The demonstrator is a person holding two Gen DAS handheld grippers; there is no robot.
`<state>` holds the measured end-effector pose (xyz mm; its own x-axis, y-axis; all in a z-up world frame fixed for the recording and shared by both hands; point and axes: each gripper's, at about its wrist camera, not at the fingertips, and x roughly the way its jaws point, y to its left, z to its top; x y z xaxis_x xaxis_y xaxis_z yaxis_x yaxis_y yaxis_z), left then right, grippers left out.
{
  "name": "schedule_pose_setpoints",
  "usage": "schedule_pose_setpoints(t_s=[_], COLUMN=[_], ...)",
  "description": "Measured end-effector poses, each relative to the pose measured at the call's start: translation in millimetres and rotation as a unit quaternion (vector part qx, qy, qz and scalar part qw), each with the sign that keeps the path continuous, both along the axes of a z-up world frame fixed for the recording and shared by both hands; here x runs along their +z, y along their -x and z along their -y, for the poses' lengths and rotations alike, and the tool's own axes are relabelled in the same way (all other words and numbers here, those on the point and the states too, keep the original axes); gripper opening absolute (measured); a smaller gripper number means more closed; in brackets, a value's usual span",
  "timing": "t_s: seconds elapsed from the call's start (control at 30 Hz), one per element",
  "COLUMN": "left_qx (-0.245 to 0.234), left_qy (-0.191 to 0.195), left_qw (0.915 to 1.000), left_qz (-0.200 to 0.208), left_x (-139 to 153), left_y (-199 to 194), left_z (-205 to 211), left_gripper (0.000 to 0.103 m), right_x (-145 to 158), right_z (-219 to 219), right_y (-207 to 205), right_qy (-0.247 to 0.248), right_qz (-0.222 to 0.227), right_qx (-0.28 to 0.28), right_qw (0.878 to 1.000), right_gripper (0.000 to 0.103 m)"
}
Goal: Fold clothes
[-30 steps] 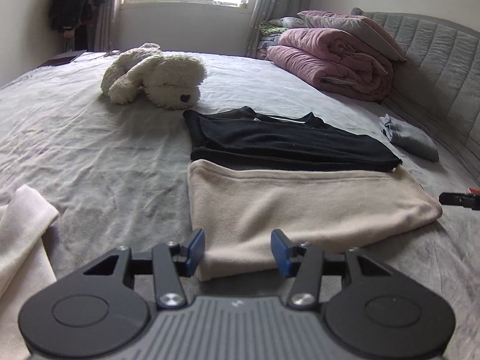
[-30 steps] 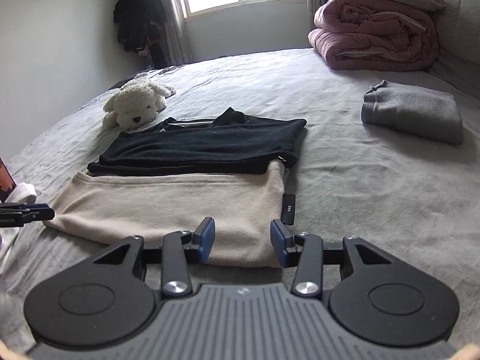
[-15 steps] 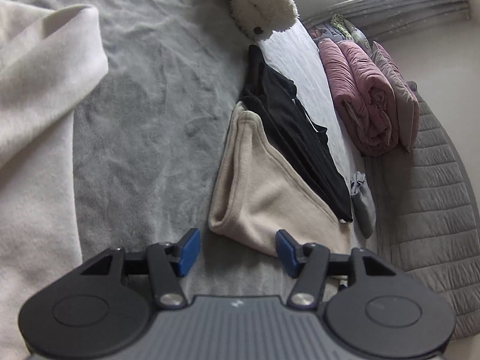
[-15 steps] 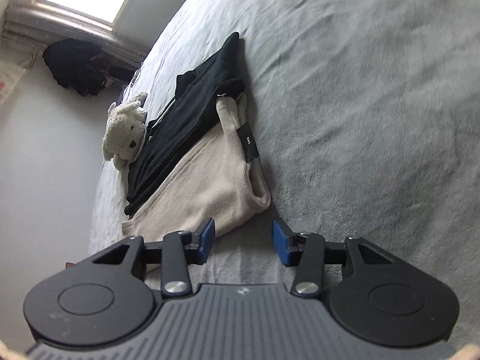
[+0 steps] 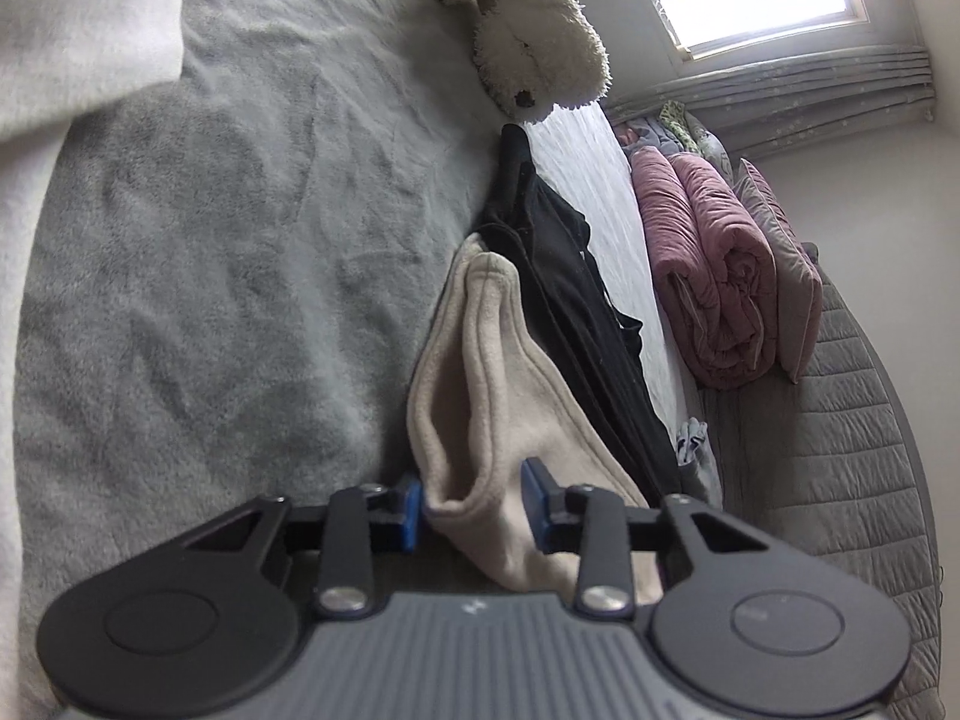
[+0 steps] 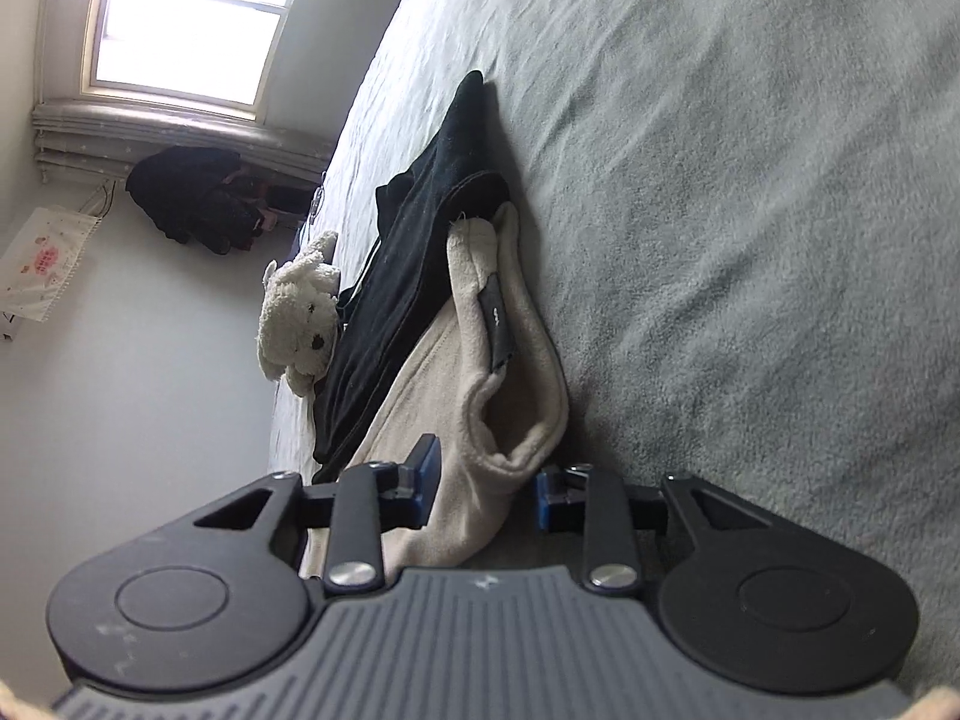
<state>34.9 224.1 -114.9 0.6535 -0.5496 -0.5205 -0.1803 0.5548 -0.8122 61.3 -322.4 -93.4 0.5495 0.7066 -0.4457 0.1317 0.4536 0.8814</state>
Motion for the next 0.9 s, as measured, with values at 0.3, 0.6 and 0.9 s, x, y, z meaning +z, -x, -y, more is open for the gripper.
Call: schedule_pose_setpoints(t_s=[0.3,0.6,0.9], left_qx=[0.047,0.069,0.062], left_qy=[0.02,0.051,0.034], left_qw=[0.9987,0.9963,0.9972], left_qz=[0.007,-0.01,-0.025], left_x=[9,29,58], left_y=[4,11,34], left_z=[-4,-12,-11], left_gripper=[0.01,0.01,0.009], right_x=[4,41,64], right_z=[6,7,6], right_y=[4,14,41], right_qy=[-0.036,-0.021,-0.042], right_qz=[-0.004,0.008,0.014], right_qx=[-0.043,-0.072,-0.095], right_qw=[0.998,0.997,0.994], right_gripper=[0.011,0.011,0.011])
